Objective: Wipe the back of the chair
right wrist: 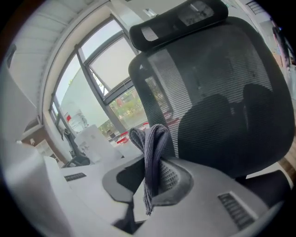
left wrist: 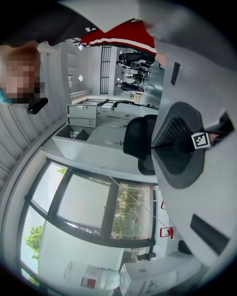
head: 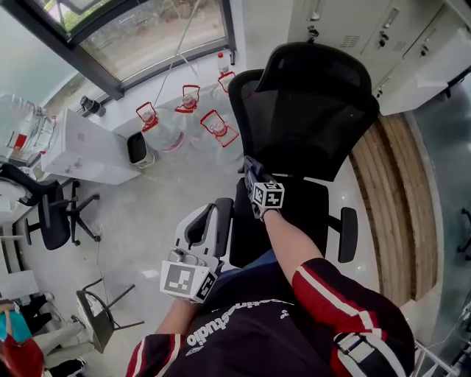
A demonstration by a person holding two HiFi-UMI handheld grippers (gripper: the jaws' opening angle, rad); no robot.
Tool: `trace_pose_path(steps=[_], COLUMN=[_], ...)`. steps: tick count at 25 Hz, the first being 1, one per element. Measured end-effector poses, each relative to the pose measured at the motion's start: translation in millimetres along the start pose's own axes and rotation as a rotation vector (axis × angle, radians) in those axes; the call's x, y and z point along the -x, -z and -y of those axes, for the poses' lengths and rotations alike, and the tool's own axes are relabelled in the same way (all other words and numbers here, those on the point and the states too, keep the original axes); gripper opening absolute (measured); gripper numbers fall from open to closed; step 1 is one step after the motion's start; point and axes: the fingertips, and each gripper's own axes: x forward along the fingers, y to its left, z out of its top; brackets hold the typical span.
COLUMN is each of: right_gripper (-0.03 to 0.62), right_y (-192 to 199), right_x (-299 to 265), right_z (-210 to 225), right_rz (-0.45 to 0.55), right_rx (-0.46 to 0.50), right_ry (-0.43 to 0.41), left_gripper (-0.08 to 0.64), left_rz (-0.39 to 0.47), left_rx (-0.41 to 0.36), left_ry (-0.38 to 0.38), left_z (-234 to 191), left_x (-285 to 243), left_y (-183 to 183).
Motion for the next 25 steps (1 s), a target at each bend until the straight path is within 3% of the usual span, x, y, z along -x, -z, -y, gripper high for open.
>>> trace_pose_path(steps=[8,14,25], right_gripper=[0.055,0.055,0.055], right_y=[9,2,-16], right_x=[-43,-39,27], right_z=[10,54,165], right_rz=[-0.026,-0.020,0.045], right_rx=[-0.031,-0.034,-0.092], right_ry=[-0.013,0.054,0.228], left_gripper=[0.028,0.028,0.028], left_rz=[-0.058,-0.080,-0.097], left_rx=[-0.011,-0.003,-0.024], left_ry=[-0.016,0.010,0.138], left_z=[-10,-7,35], left_x=[-8,-18,-53], left_y=[20,30,32])
